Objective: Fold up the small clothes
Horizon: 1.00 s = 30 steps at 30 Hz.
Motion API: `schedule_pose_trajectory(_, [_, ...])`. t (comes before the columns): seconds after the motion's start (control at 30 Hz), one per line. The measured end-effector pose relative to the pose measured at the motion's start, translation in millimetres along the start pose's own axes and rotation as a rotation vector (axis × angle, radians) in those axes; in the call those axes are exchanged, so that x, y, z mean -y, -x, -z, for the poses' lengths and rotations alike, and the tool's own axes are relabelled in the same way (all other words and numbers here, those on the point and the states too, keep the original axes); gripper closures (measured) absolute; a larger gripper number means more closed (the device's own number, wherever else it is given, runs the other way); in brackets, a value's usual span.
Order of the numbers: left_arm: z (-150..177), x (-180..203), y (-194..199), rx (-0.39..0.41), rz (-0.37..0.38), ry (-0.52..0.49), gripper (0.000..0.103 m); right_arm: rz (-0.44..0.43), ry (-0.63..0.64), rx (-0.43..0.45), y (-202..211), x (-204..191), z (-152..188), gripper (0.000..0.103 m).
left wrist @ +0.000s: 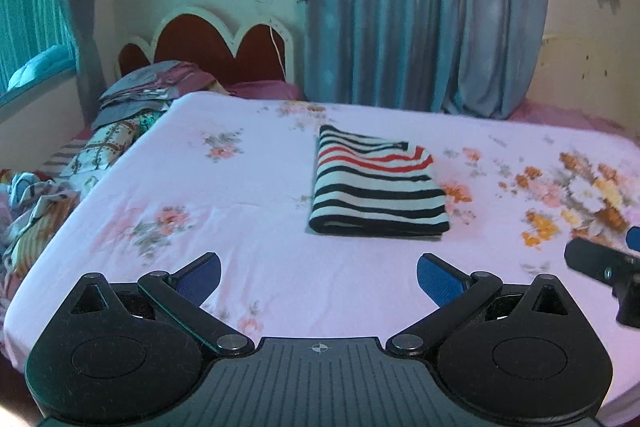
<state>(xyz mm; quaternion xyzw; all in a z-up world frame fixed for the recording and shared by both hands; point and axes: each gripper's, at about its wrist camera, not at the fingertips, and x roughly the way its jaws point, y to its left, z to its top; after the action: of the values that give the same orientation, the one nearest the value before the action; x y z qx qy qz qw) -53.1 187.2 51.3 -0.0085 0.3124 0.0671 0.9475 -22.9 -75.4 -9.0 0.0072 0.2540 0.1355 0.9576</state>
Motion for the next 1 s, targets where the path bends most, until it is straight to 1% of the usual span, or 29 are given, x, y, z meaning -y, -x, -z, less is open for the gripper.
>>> schedule_pose_trajectory(0.13, [7.5, -2.9, 39.7, 0.035, -0.012, 0.0, 0.0, -0.017, 0.0, 0.068, 32.4, -5.8, -2.3, 0.001])
schedule_pose_trajectory(0.23, [12.7, -6.4, 60.7, 0.05, -0.006, 0.005, 0.0, -0.026, 0.007, 0.112, 52.2, -10.5, -1.0, 0.001])
schedule_pose_trajectory(0.4, [19.3, -10.5, 84.5, 0.051, -0.005, 0.027, 0.0, -0.034, 0.017, 0.126, 68.1, -13.4, 2.5, 0.001])
schedule_pose_trajectory(0.63, [22.7, -11.1, 101.0, 0.081, -0.016, 0.036, 0.0, -0.011, 0.012, 0.137, 83.0, -13.9, 5.9, 0.001])
schedule_pose_trajectory(0.83, [23.7, -6.8, 107.7, 0.085, -0.009, 0.042, 0.0, 0.008, 0.018, 0.138, 83.2, -13.8, 9.3, 0.001])
schedule_pose_trajectory(1.0, [23.6, -5.3, 111.5, 0.098, -0.022, 0.037, 0.0, 0.015, 0.008, 0.128, 80.5, -10.5, 11.1, 0.001])
